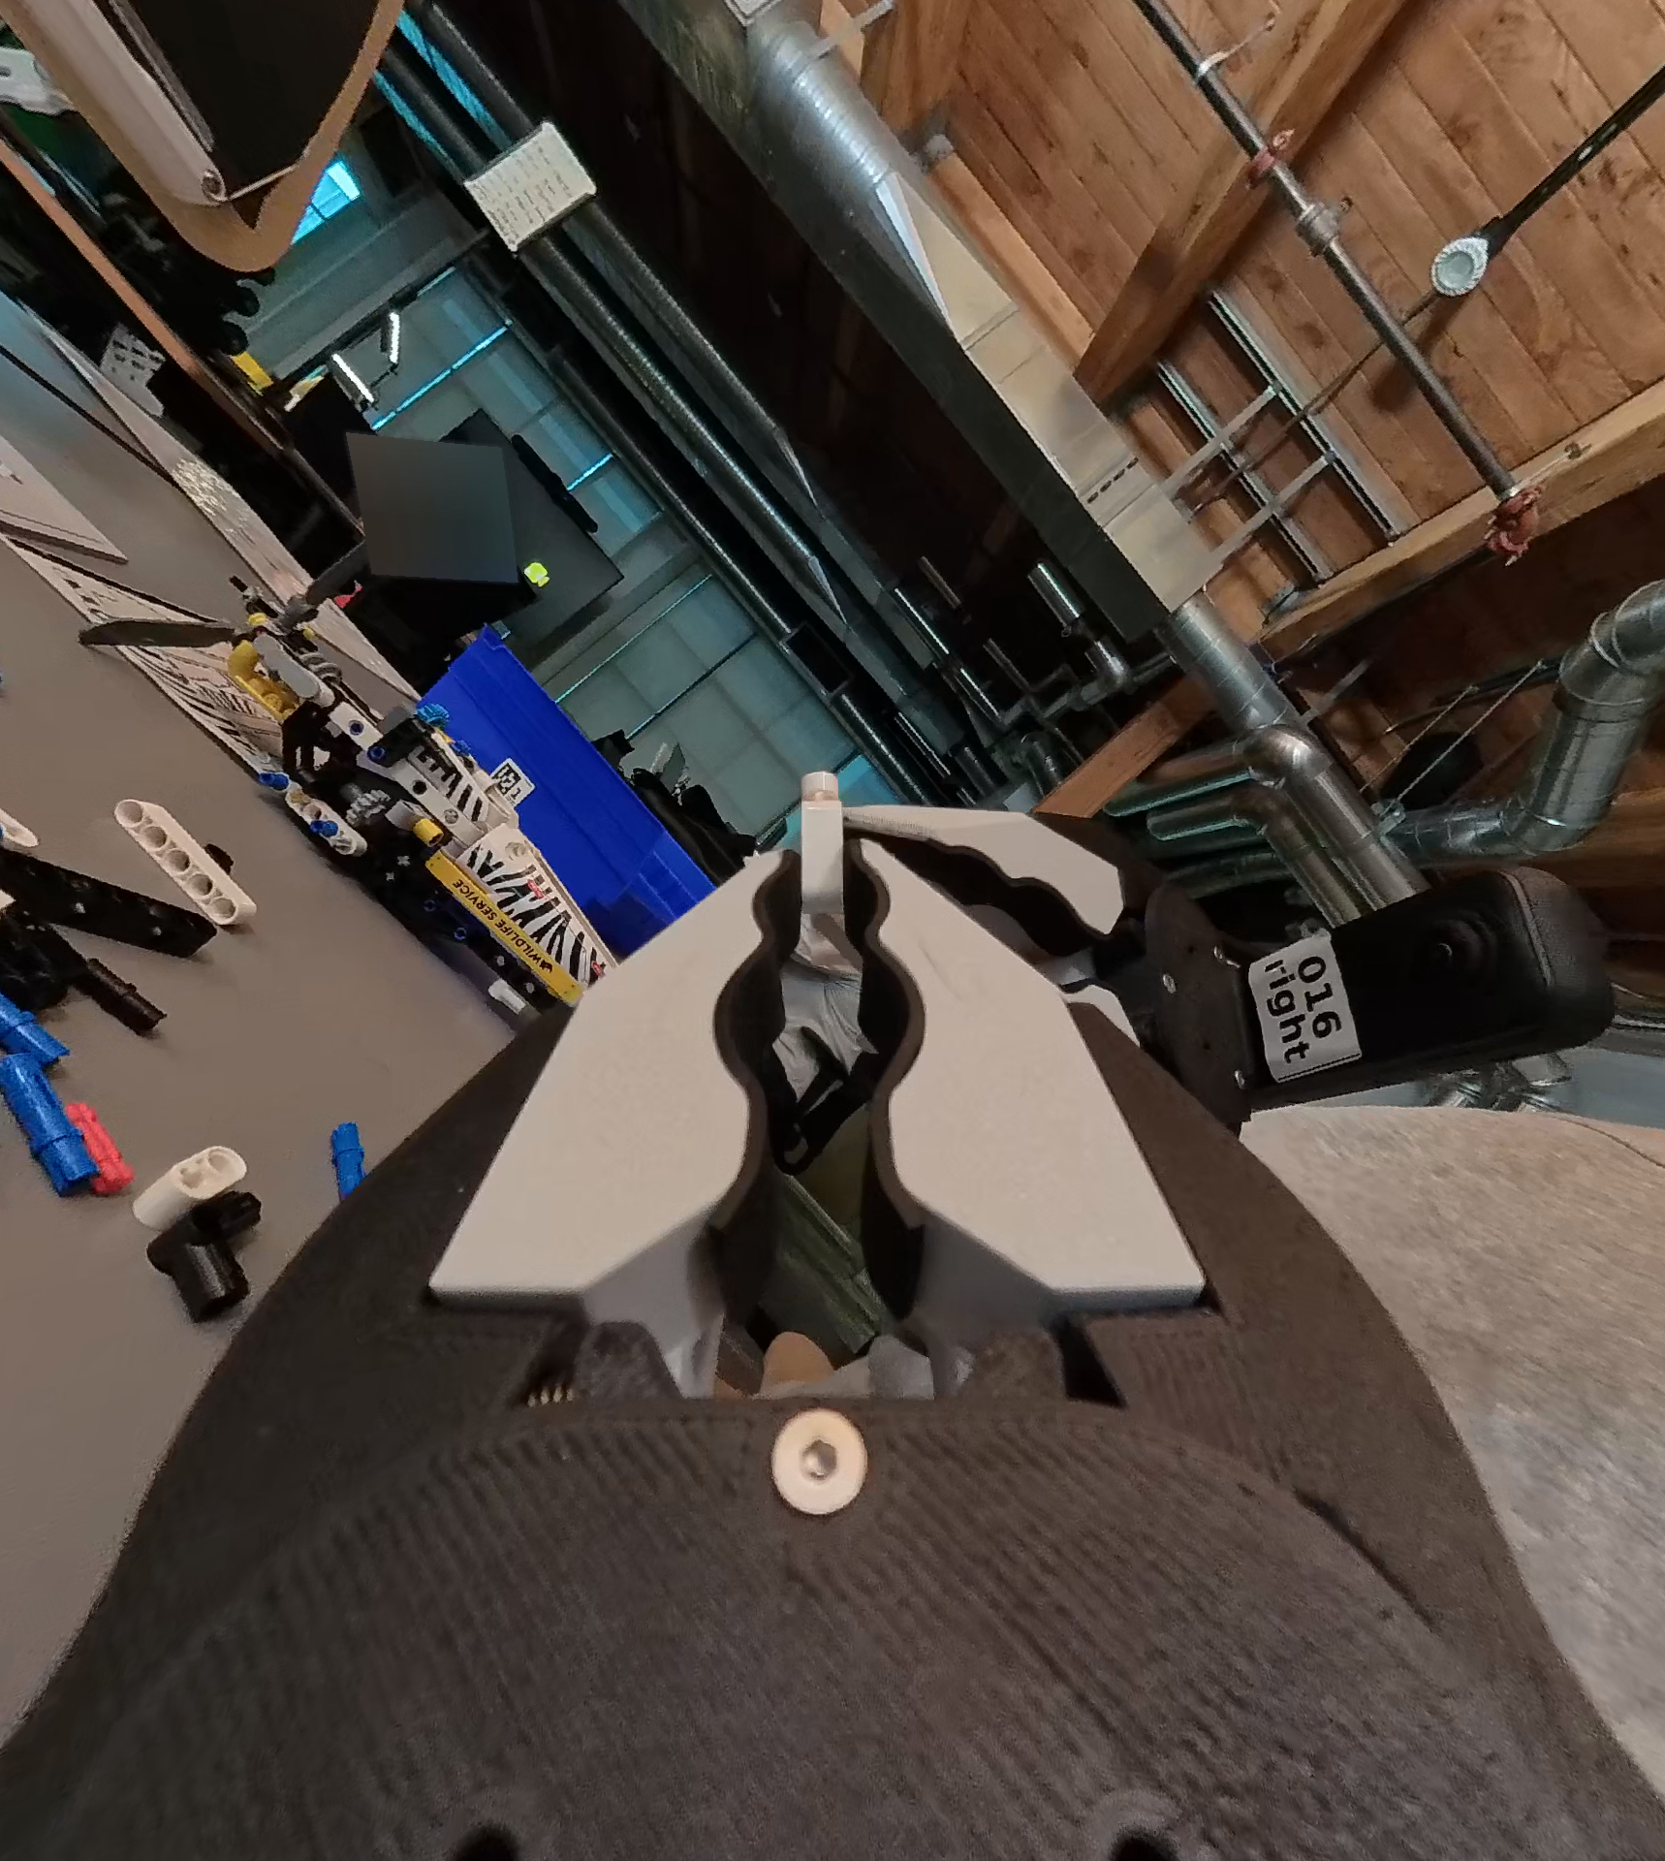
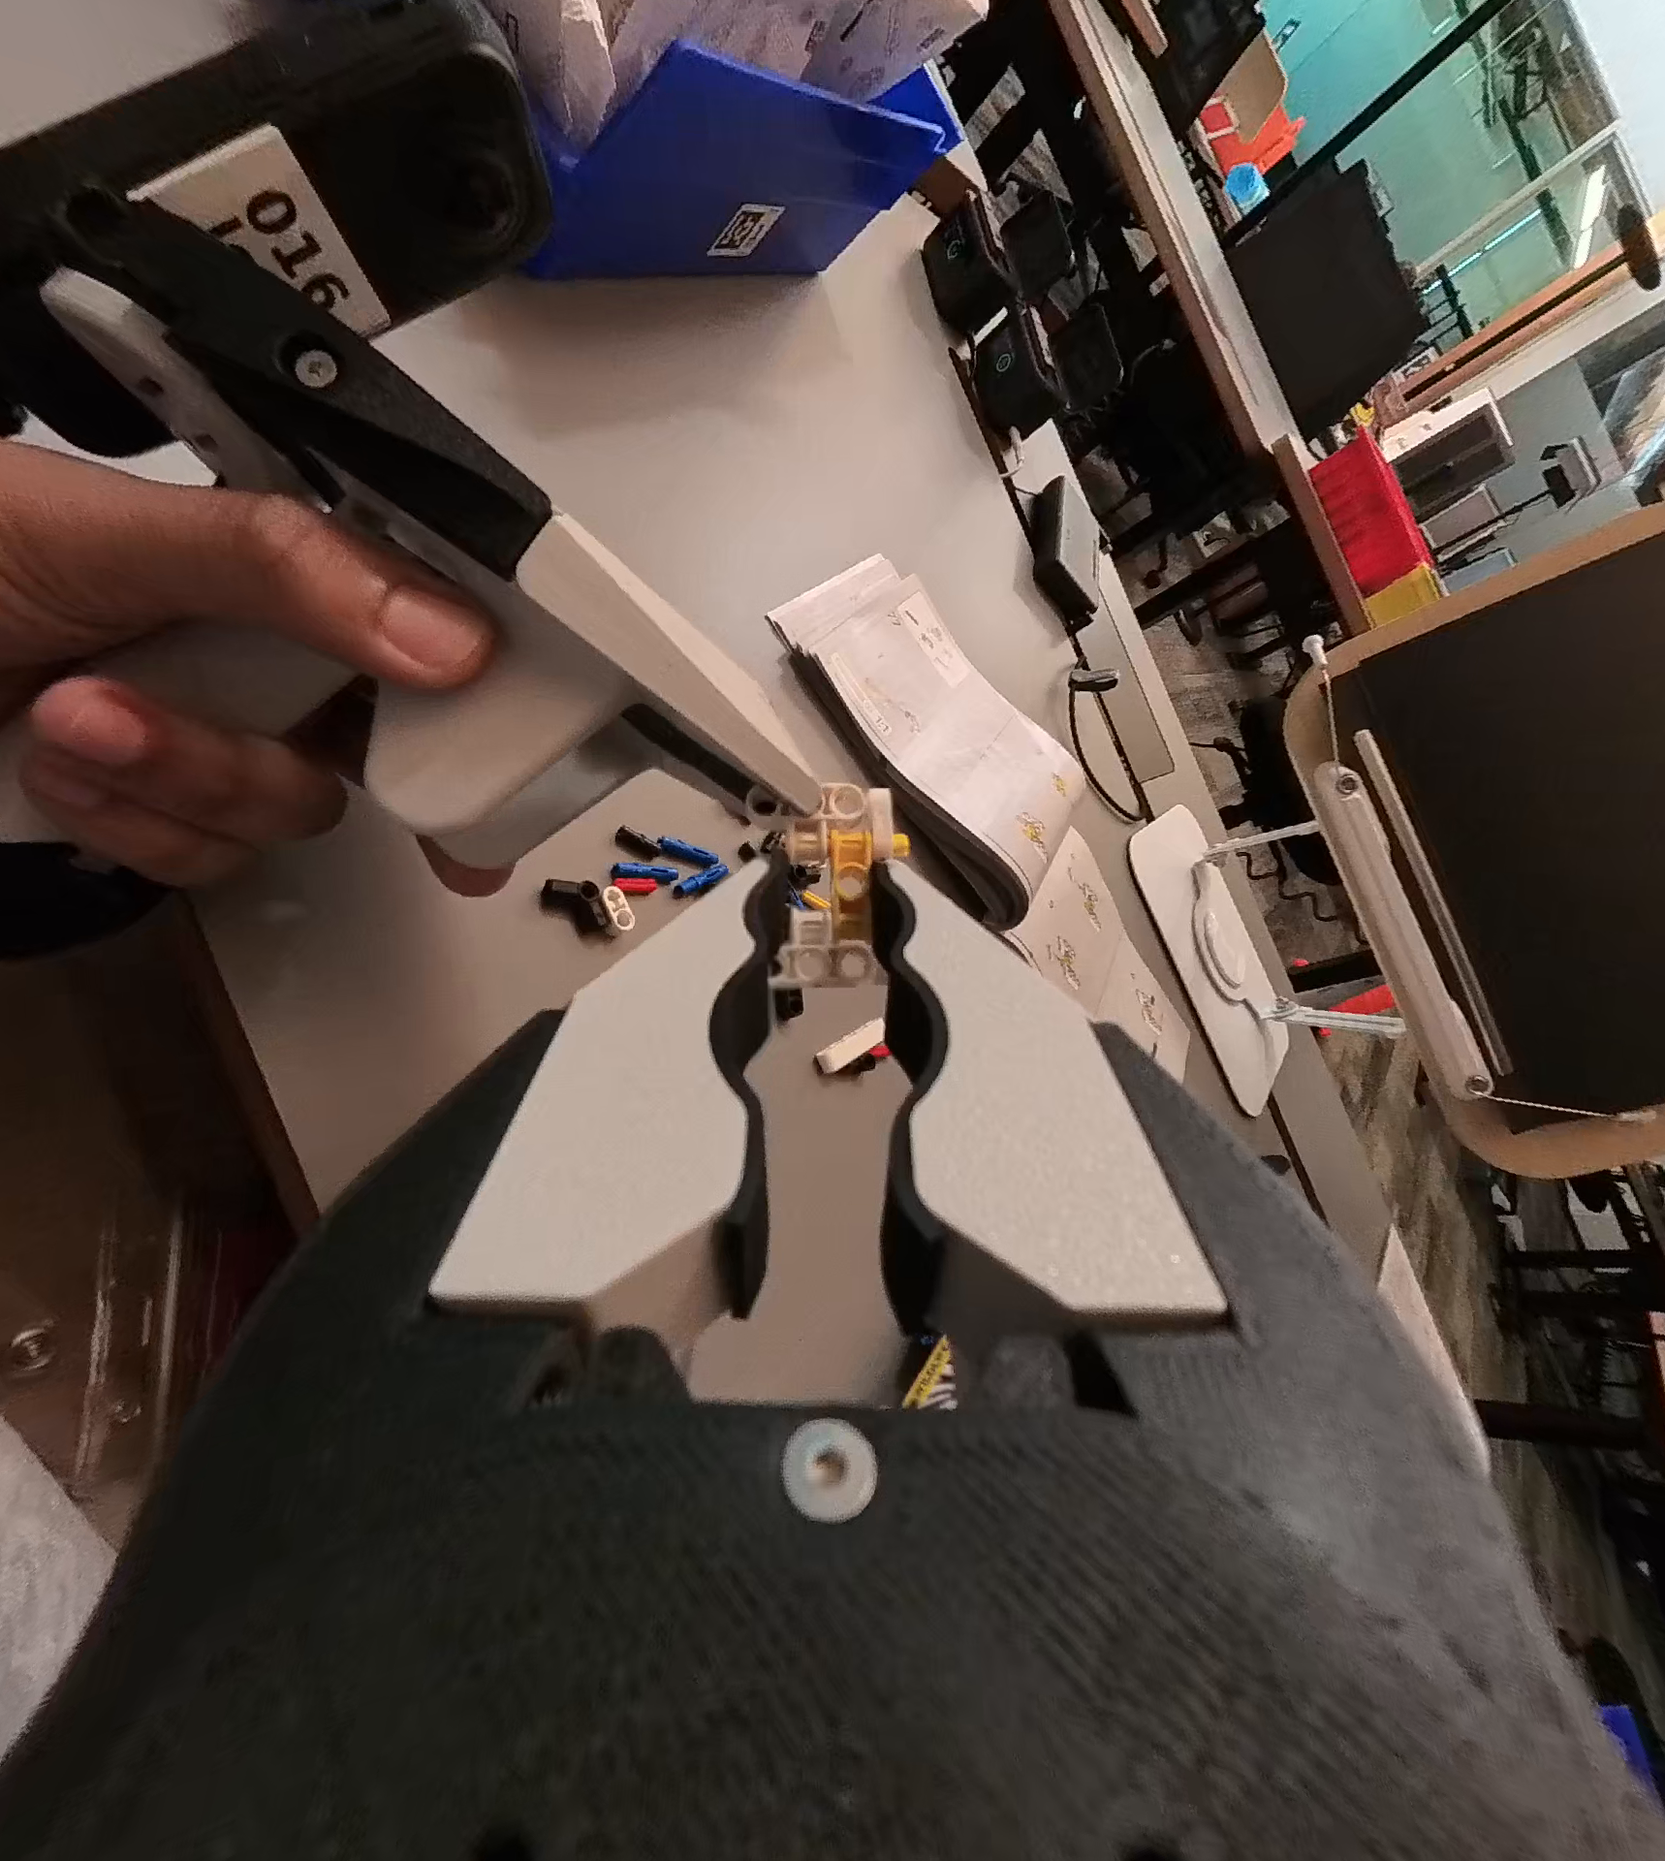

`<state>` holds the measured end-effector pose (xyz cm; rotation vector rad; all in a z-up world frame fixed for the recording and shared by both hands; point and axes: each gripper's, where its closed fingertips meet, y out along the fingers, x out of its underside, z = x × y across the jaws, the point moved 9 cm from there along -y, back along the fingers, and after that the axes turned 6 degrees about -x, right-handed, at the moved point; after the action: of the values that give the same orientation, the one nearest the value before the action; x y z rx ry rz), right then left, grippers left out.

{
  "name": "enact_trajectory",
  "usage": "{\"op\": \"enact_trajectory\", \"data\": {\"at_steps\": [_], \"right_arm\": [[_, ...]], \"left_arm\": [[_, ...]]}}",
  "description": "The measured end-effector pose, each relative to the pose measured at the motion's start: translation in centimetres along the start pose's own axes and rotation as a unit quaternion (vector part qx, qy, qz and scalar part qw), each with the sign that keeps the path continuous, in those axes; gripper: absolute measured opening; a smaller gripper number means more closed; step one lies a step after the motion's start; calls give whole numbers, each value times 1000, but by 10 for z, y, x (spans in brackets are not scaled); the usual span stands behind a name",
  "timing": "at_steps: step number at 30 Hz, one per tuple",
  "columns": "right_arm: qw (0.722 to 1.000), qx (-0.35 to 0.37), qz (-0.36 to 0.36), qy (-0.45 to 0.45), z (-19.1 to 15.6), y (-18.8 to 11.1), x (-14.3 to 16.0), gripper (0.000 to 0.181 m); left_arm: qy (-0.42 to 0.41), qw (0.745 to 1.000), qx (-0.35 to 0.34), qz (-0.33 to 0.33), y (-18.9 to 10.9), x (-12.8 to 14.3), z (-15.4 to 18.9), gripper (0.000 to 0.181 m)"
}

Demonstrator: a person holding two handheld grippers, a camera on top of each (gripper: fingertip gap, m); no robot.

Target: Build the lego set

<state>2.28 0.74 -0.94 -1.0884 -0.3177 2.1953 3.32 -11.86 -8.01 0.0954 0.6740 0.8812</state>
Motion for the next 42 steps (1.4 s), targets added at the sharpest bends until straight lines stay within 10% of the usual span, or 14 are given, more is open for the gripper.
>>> {"op": "enact_trajectory", "data": {"at_steps": [42], "right_arm": [[998,-13,-7,-65,-1,-3,3,6]], "left_arm": [[-2,1000,-5,-4,0,1,-1,6]]}}
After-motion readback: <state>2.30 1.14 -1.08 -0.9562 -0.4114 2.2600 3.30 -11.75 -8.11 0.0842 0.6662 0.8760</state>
